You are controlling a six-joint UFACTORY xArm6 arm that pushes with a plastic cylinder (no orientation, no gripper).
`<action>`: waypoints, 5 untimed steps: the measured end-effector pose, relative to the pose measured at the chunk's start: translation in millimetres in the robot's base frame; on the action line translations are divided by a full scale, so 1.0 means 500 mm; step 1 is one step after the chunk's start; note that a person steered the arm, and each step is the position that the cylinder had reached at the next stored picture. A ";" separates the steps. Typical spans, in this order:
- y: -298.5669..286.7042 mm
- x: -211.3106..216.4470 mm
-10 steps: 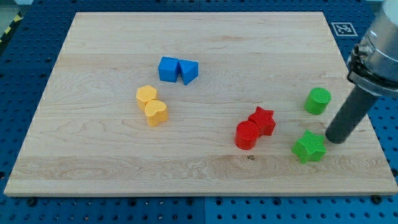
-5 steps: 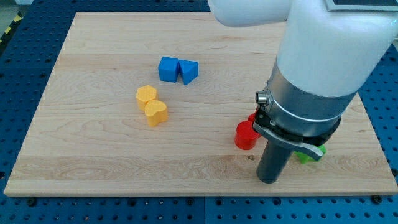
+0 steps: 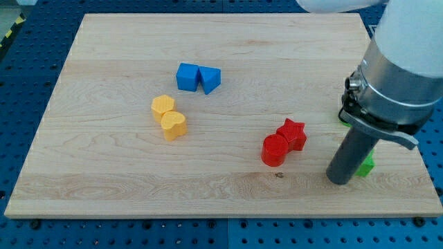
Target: Push the green blocks towards the center right of the board
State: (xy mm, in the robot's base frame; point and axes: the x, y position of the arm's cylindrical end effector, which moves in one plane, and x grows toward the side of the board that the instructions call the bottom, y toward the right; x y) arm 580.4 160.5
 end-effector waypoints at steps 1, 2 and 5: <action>0.004 0.013; 0.015 0.004; 0.098 -0.019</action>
State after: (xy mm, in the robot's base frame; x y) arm 570.7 209.4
